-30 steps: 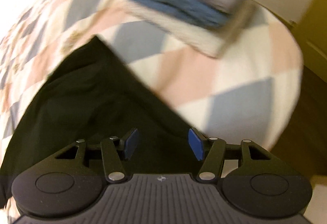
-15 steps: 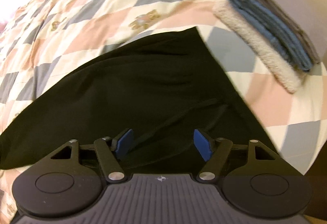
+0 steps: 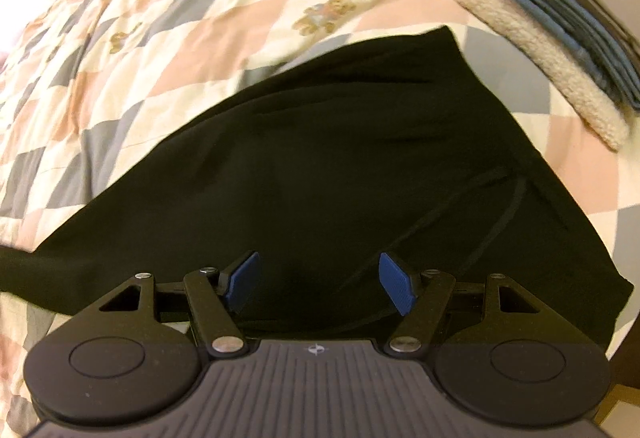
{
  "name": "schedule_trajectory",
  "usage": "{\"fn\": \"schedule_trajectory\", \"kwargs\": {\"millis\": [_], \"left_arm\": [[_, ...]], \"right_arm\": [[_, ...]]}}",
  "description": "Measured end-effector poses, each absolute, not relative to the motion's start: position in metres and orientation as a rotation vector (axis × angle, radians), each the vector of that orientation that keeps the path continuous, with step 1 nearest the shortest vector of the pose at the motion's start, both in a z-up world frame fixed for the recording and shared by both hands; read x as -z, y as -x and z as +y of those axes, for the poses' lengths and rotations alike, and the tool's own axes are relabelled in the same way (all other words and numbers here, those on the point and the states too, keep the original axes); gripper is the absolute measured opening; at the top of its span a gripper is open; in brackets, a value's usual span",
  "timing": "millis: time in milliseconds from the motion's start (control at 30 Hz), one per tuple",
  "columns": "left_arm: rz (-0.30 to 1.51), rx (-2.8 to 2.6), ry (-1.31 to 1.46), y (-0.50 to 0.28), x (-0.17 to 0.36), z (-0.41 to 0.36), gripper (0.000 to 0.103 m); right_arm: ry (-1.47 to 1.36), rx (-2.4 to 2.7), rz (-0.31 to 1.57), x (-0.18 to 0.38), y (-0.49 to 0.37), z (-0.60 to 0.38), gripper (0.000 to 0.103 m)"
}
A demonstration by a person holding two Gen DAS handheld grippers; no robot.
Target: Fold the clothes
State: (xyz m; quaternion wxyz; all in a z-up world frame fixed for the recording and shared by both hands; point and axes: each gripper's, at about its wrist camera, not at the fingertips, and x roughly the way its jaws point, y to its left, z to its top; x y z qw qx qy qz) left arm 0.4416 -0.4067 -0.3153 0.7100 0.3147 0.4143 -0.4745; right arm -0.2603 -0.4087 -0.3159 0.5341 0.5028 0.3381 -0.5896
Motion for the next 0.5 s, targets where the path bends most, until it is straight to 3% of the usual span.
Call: {"fn": "schedule_trajectory", "kwargs": {"millis": [167, 433, 467, 500], "left_arm": [[1.356, 0.972, -0.209, -0.461, 0.358, -0.374, 0.032], [1.45, 0.841, 0.025, -0.471, 0.405, -0.418, 0.035], [1.455, 0.839, 0.029, -0.47, 0.408, -0.423, 0.032], [1.457, 0.842, 0.031, -0.469, 0.409, -0.427, 0.014]], "right_arm": [[-1.255, 1.406, 0.784, 0.322, 0.258, -0.4, 0.072], [-1.304, 1.381, 0.793, 0.331, 0.248, -0.389, 0.073], [-1.304, 1.383, 0.791, 0.33, 0.248, -0.388, 0.074], [-1.307, 1.388, 0.787, 0.33, 0.249, -0.387, 0.074]]}}
